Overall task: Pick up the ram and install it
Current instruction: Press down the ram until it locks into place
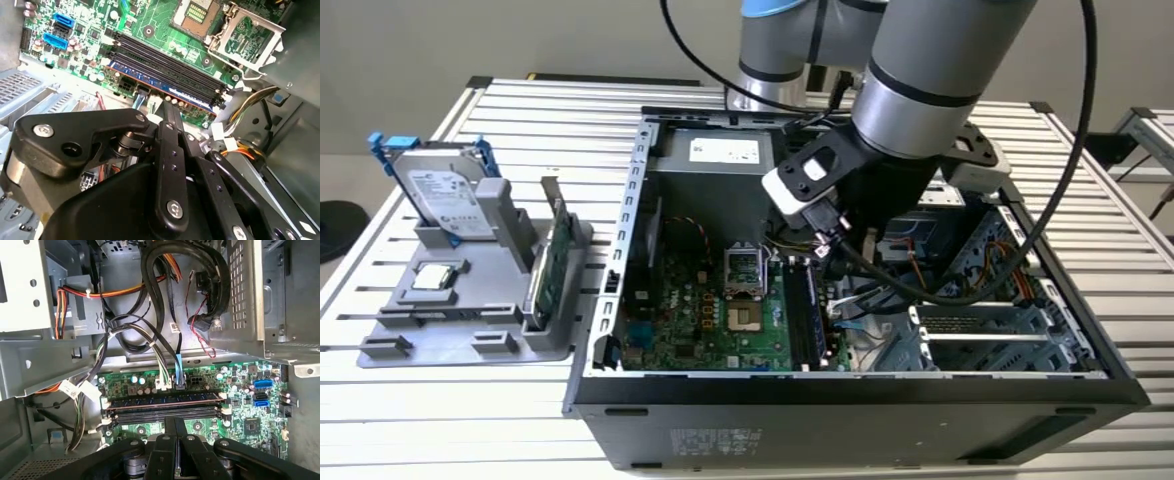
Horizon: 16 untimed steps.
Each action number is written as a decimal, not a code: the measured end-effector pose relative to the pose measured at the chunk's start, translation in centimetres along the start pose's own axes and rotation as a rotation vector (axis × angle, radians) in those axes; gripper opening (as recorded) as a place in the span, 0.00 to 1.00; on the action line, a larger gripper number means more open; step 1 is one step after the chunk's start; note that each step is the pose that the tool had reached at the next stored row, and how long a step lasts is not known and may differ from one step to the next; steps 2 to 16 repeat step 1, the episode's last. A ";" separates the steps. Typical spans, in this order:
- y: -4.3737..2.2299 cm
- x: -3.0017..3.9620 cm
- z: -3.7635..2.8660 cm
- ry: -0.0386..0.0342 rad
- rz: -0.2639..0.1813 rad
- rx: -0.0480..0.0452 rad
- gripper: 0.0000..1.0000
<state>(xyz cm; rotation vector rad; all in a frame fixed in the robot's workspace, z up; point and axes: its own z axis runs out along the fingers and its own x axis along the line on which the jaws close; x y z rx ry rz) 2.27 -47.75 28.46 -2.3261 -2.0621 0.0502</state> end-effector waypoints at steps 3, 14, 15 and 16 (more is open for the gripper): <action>0.00 0.00 0.00 0.0001 0.000 -0.0001 0.00; 0.00 0.00 0.00 0.0001 0.000 -0.0001 0.00; 0.00 0.00 0.00 0.0001 0.000 -0.0001 0.00; 0.00 0.00 0.00 0.0001 0.000 -0.0001 0.00</action>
